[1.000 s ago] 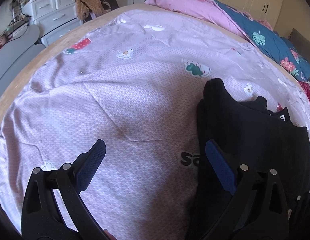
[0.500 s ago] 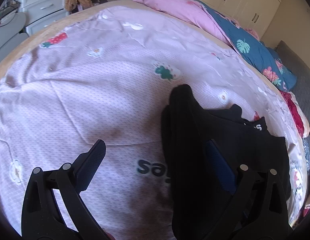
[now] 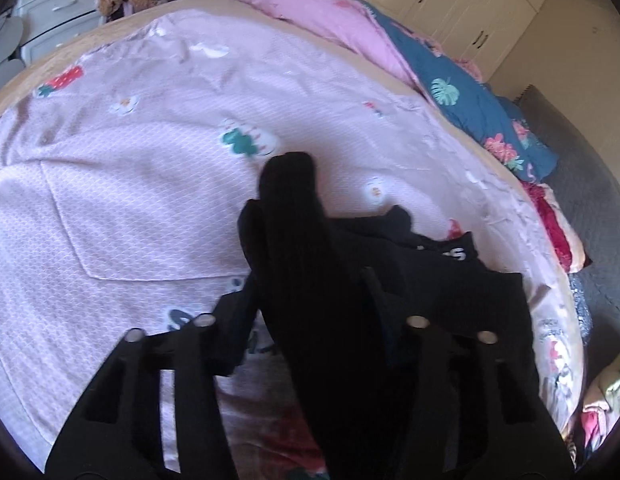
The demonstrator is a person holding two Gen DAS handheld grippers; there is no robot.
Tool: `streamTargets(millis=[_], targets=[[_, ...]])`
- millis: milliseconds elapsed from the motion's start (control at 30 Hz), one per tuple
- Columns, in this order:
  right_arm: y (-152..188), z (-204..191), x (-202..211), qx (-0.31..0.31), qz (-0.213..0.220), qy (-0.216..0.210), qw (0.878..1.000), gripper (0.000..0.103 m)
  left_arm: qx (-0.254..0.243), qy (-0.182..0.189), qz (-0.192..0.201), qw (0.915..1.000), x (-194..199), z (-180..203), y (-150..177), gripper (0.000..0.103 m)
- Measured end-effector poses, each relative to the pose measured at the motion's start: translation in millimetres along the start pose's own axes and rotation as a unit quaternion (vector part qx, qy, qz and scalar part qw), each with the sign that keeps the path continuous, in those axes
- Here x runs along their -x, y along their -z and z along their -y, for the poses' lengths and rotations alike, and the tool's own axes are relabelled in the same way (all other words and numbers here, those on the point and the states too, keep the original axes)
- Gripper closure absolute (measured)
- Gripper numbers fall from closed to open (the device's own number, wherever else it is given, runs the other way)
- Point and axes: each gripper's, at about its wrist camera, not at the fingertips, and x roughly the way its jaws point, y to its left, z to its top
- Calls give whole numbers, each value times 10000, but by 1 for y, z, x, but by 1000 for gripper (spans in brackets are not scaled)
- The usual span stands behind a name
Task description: Fold small clothes
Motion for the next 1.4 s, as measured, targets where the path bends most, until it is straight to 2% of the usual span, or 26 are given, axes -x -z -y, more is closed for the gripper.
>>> streamTargets(millis=[67,167,400,500,600,800,1000,1100,1200,1233,1267,1333,1400], targets=[[0,8,6,-73,82,54,9999,85,-59,70,131,9999,8,10,0,81],[-1,21,16,-227,202,145,9994,86,-85,228,302,9992,20,26,0,88],[8,60,49,-852,352,360,9951,86,-359,434,485,9972,35,79,7,89],[15,78,56,-1146,254,340,9925,87,-496,474,493,9964,35,102,9,90],[23,97,60,-1514,157,313,9879,87,-518,544,423,9963,30,122,10,91],[44,125,70,-2063,-87,386,9777,87,-896,529,236,9943,14,170,22,91],[68,153,67,-2804,-398,330,9585,89,-1137,410,-59,9926,-13,204,31,91],[79,172,60,-3286,-548,180,9427,90,-1188,358,-278,9919,-32,216,33,91],[99,192,53,-4036,-695,-260,9119,90,-1228,338,-491,9906,-48,225,36,91],[107,201,50,-4359,-752,-426,8958,90,-1255,329,-544,9901,-53,228,38,91],[113,206,49,-4556,-782,-527,8852,90,-1269,321,-582,9897,-57,231,40,91],[123,213,46,-4896,-852,-679,8651,90,-1317,309,-686,9884,-65,238,43,90],[130,216,44,-5108,-902,-778,8514,89,-1315,343,-792,9875,-73,244,45,85]])
